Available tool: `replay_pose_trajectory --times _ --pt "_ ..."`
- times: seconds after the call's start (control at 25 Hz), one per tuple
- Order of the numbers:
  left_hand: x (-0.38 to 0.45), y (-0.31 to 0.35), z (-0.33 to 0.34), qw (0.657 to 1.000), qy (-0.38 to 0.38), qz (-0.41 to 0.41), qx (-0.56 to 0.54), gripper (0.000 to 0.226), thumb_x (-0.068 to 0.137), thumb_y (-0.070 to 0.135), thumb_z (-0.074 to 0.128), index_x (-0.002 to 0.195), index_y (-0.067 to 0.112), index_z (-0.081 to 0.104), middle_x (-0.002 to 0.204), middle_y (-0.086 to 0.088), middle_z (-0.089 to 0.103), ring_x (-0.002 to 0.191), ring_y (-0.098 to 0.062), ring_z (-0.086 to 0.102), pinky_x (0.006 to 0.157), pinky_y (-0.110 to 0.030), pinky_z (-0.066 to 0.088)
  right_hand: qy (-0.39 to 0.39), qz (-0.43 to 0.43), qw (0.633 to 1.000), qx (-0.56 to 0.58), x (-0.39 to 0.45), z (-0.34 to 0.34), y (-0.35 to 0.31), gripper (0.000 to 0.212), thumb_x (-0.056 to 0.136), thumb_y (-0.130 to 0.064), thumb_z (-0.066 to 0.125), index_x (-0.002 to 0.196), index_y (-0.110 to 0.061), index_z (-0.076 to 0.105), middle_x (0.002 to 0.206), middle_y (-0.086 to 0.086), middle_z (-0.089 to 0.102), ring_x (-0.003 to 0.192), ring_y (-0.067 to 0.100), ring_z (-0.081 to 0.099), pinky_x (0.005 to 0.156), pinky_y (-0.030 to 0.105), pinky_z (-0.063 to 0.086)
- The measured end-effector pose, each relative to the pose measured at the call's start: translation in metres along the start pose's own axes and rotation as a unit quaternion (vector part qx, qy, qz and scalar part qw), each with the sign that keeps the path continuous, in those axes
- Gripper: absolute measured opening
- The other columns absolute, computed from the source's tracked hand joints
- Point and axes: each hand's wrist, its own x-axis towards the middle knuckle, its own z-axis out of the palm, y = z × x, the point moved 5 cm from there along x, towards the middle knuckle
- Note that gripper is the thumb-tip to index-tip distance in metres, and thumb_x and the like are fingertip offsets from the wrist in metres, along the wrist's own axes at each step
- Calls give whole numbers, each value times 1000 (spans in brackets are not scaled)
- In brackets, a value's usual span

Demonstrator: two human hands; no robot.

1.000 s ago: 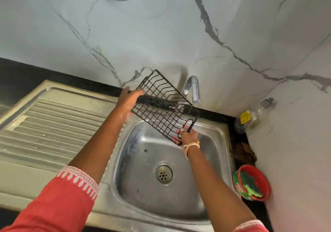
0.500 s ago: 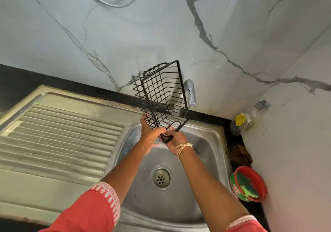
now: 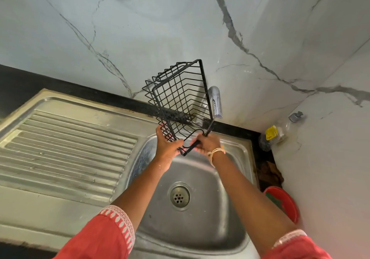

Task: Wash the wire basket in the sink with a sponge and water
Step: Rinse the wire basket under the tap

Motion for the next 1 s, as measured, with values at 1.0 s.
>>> replay_pose_trajectory --times 1.0 --pt "-6 24 -53 992 55 14 111 62 82 -4 59 128 30 37 97 -6 53 87 -22 53 79 -43 48 -15 -171 958 -230 -5 3 8 40 83 2 67 120 -12 59 93 12 70 85 26 70 73 36 60"
